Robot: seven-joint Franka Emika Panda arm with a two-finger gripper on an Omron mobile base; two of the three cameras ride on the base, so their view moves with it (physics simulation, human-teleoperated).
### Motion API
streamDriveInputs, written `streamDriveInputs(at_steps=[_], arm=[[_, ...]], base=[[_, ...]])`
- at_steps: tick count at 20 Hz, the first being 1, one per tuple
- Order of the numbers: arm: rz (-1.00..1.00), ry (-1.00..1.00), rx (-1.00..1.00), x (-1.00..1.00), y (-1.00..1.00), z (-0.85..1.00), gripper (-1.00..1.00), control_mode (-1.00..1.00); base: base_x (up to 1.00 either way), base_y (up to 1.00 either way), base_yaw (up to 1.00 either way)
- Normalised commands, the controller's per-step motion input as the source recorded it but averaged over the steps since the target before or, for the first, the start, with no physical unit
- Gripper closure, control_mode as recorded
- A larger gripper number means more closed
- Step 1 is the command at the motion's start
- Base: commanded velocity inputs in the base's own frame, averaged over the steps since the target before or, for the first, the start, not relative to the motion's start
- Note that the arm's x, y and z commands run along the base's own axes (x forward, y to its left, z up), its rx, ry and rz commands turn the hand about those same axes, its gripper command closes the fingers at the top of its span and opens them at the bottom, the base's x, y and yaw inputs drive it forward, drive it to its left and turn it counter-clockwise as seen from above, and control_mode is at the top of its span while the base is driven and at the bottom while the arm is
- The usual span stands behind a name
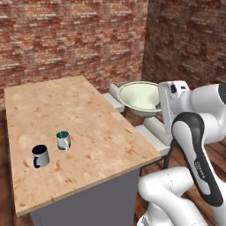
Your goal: Clear the mugs and bowl far away from the sink.
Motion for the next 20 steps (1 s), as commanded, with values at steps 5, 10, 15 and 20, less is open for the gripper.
streamDriveInputs(at_steps=[5,10,15,20], arm=[[0.10,0.14,0.00,0.37,-0.02,-0.45,1.00,-1.00],[0.11,0.08,0.00,0.37,-0.01,-0.50,1.00,-1.00],[0.15,0.00,0.00,0.42,0.00,-0.63,1.00,-1.00],[0.23,-0.03,0.00,0.41,0.00,-0.52,1.00,-1.00]], base=[[0.00,0.00,0.00],[0.00,0.00,0.00],[0.00,0.00,0.00],[0.00,0.00,0.00]])
